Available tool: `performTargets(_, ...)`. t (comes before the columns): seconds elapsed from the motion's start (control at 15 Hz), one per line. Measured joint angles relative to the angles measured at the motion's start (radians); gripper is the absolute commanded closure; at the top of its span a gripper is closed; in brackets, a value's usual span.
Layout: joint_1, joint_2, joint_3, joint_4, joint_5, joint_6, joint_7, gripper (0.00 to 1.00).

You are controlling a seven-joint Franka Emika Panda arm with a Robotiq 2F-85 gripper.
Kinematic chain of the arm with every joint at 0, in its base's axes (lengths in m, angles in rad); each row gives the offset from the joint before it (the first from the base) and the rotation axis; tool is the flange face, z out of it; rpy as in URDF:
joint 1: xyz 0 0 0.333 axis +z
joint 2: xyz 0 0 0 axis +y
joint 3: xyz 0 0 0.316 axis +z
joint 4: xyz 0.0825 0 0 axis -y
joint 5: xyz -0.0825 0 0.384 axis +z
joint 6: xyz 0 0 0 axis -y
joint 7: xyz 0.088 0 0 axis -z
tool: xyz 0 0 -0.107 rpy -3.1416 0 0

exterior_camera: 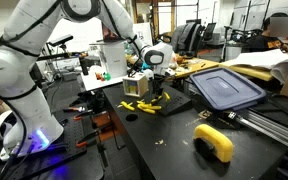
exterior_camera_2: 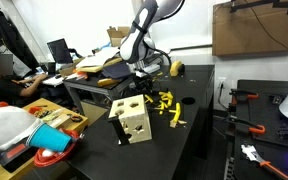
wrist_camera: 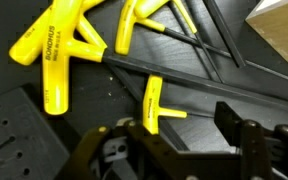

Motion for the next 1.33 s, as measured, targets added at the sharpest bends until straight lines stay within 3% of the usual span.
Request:
performTargets(0.27, 0.017, 0.002, -0.018, 0.003, -0.025, 0.022, 0.029, 0.88)
performTargets(0.4, 0.019, 0.003, -0.025, 0.003, -0.032, 0.025, 0.032, 0.99)
performTargets(1.0, 0.034, -0.010, -0.050, -0.002, -0.067, 0.047, 0.067, 1.00)
performTargets(1.07, 0.039, -0.019, -0.056, -0.009, -0.078, 0.049, 0.072, 0.74)
performTargets(1.2, 0.048, -0.045, -0.066, -0.030, -0.107, 0.049, 0.084, 0.67)
performTargets(1.33, 0.054, -0.069, -0.070, -0.053, -0.129, 0.049, 0.084, 0.51)
